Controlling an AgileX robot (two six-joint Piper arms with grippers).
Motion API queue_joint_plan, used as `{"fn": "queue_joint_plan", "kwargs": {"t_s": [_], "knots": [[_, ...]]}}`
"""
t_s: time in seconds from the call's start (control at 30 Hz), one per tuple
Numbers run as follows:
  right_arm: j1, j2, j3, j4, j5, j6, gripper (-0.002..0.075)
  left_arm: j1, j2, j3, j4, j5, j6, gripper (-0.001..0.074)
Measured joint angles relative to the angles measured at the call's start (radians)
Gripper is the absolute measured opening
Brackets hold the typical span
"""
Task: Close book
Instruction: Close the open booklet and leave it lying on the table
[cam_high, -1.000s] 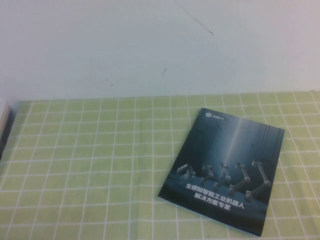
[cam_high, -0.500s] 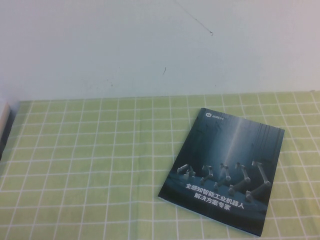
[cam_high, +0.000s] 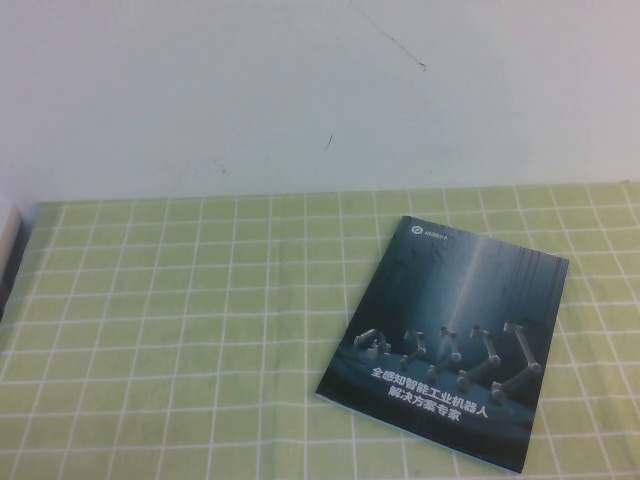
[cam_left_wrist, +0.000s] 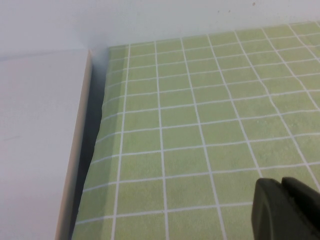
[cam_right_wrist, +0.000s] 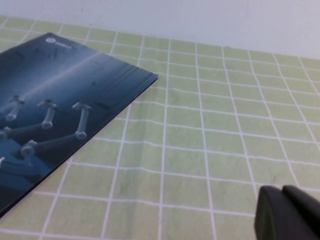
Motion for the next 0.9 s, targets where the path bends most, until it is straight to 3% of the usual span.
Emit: {"fn": "queue_joint_plan", "kwargs": {"t_s": [0.9], "knots": [[-0.014,0.0,0.0,-0.021,0.0,0.123,-0.0003,0.0,0.0,0.0,0.0,0.0,0.0,-0.0004]]}}
